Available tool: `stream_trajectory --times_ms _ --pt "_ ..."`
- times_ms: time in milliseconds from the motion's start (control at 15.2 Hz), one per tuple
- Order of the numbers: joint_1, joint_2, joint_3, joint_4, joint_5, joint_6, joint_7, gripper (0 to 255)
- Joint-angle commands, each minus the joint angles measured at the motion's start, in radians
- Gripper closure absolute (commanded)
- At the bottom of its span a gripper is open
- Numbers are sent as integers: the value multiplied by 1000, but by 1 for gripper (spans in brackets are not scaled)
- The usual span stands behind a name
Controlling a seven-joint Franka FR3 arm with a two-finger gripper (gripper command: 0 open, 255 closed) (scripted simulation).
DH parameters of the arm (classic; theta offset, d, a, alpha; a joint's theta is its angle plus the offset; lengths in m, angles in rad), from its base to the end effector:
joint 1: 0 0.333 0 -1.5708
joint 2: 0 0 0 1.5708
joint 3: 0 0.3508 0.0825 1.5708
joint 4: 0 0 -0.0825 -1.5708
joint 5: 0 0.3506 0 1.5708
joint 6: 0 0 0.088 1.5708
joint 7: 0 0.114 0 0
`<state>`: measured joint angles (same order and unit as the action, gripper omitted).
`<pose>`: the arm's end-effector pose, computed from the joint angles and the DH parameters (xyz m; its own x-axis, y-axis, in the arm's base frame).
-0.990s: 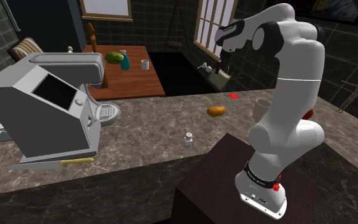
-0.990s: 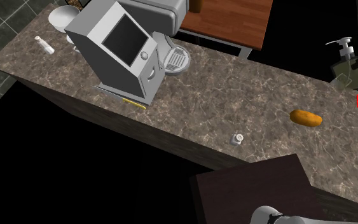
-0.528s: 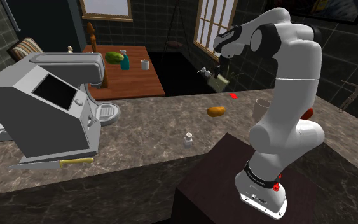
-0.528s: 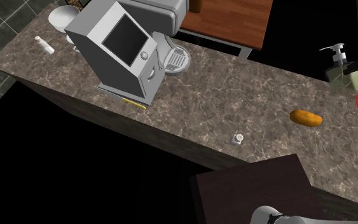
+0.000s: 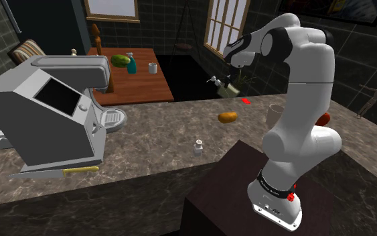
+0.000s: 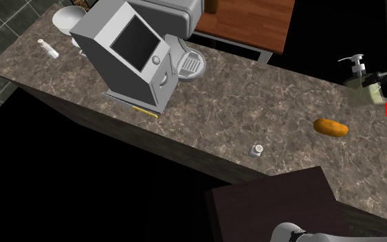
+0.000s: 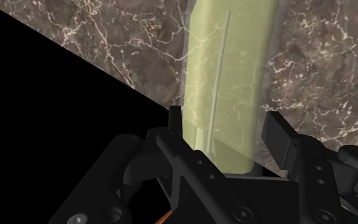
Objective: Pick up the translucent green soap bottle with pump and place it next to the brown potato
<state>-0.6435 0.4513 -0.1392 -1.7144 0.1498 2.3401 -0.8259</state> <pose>0.4862 -0.4613 0.3900 0.9857 -0.0244 0.1668 -0.0393 -0.9955 0.0867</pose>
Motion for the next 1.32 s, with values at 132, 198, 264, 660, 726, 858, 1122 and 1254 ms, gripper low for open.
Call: stream_trajectory --times_ms 132,198,264,660,726,858,1122,1254 --pt "-2 27 4 -16 8 44 -7 255" --pt "-3 34 6 -19 10 54 -8 255" --pt "-3 41 7 -23 12 64 -10 255" --pt "-8 88 15 -36 24 124 -21 255" --pt "-9 96 16 -38 26 134 -23 255" --pt "-11 106 18 -40 29 146 -25 255" --pt "-11 106 18 -40 29 146 -25 255" --pt "-11 106 18 -40 29 146 -25 255"
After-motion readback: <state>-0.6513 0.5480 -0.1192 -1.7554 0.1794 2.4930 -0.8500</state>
